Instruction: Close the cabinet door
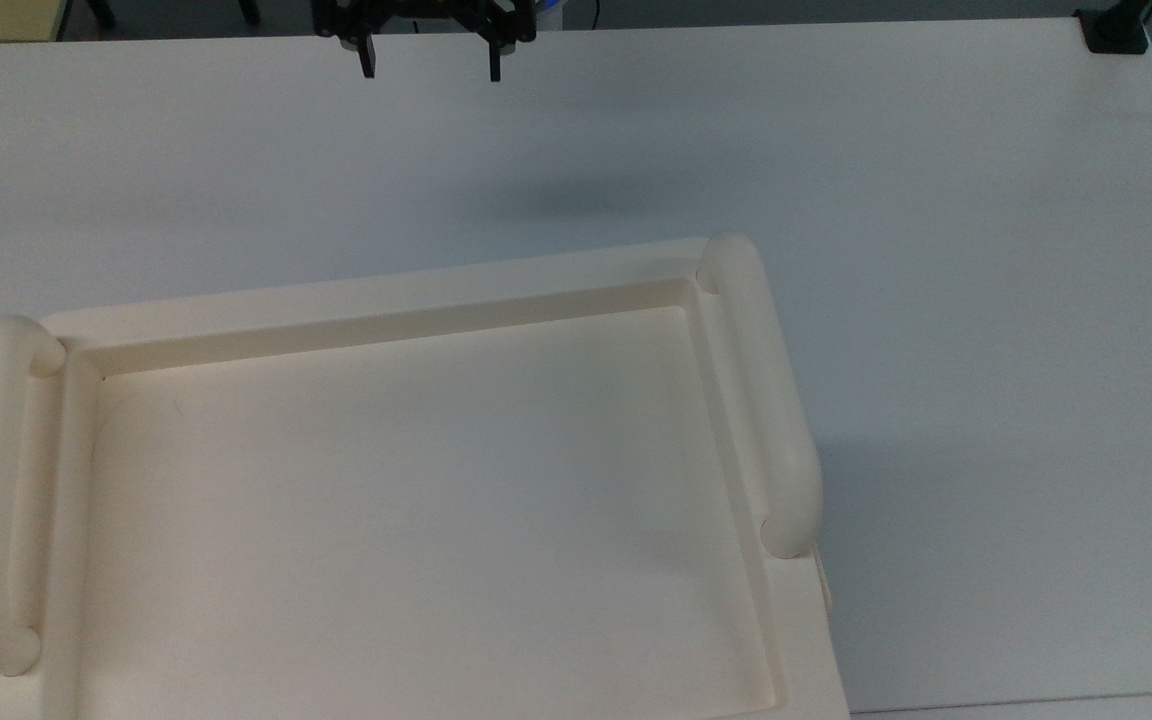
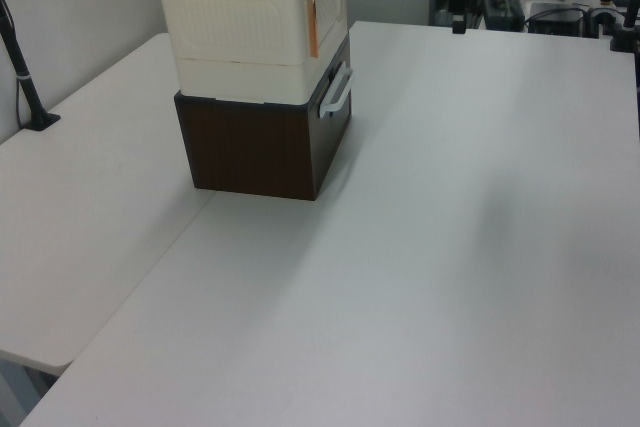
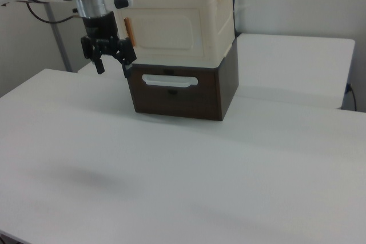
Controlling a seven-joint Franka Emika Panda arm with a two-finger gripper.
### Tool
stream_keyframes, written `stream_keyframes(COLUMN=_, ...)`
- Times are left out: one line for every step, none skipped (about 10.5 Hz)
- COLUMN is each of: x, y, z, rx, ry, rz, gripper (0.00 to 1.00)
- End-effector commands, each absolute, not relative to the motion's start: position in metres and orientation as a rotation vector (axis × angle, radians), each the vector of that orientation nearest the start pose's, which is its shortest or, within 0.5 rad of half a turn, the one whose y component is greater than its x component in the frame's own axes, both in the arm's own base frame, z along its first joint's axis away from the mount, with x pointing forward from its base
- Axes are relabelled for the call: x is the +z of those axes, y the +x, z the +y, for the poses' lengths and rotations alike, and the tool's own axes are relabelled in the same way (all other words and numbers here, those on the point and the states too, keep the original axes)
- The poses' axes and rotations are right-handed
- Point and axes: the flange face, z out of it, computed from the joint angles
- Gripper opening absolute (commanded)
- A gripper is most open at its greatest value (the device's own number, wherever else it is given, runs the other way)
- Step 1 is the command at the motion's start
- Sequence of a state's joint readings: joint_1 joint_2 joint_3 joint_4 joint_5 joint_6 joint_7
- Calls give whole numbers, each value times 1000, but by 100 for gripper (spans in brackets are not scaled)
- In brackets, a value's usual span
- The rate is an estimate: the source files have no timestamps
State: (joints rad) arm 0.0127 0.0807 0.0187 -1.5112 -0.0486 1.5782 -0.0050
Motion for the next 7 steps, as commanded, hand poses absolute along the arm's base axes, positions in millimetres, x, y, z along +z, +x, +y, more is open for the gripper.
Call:
stream_keyframes(x=612, y=561, z=8, rx=17, ry=-3201, rz=81, gripper=100)
stream_keyframes(x=611, y=563, z=5, rx=12, ry=-3200, rz=93, gripper=100)
stream_keyframes(x=608, y=565, z=4, rx=12, ry=-3201, rz=98, gripper=100)
stream_keyframes(x=607, y=565, z=5, rx=17, ry=-3202, rz=93, gripper=100)
stream_keyframes(x=607, y=565, z=6, rx=17, ry=-3202, rz=91, gripper=100)
stream_keyframes(x=607, y=565, z=6, rx=17, ry=-3202, rz=91, gripper=100)
stream_keyframes(x=607, y=565, z=6, rx=17, ry=-3202, rz=91, gripper=100)
